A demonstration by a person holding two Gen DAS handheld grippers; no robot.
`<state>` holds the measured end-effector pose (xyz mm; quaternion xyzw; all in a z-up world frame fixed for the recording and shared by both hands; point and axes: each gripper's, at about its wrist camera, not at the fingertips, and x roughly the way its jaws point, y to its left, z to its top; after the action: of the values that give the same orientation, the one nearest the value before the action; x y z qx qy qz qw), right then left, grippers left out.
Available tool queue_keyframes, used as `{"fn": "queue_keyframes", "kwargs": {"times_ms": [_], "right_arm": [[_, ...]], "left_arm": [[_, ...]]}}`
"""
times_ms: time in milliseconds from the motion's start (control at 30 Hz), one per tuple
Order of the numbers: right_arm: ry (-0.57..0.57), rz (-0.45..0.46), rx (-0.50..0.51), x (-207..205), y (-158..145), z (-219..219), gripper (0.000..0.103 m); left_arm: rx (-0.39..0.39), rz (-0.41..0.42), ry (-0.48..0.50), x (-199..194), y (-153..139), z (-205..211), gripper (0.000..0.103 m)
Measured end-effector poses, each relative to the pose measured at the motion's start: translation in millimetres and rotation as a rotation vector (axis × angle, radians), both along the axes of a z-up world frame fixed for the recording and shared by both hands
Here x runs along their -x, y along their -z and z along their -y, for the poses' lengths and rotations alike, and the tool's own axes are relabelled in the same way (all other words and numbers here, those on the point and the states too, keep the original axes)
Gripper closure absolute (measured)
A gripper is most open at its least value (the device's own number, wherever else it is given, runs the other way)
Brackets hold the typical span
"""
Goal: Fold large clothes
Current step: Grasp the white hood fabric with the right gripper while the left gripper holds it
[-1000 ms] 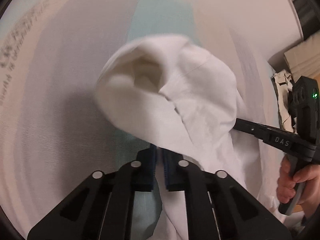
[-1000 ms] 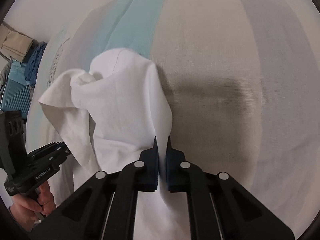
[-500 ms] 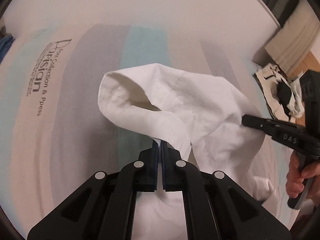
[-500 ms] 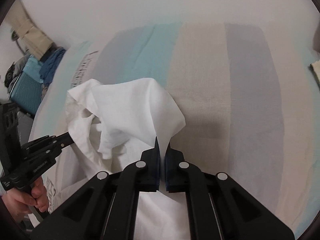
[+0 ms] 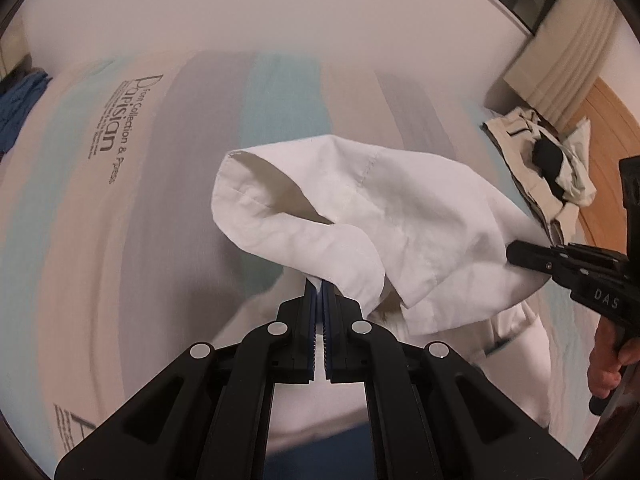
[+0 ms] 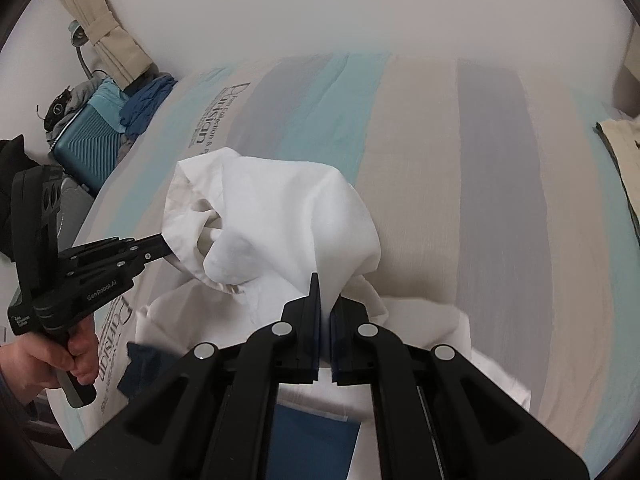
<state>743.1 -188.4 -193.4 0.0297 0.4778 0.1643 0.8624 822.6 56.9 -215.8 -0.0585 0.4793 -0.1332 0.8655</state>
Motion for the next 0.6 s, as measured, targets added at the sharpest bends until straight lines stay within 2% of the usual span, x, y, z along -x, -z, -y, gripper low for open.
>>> {"fn": "queue_keyframes", "kwargs": {"times_ms": [267,433,600], "right_arm": [[0.009,-0.022,0.012,51,14,-3,0.101],[0.03,-0.055,0.007,81,32,-1,0.101],[0.044,-0.073,0.006,107,48,11,0.101]], "left_arm": [[-0.026,0.003,0.031,60,7,12,0.101],[-0.016,-0.017,0.026,92,20,20,0.101],[-0.001,-0.003,0.011,118,23,31,0.101]]}}
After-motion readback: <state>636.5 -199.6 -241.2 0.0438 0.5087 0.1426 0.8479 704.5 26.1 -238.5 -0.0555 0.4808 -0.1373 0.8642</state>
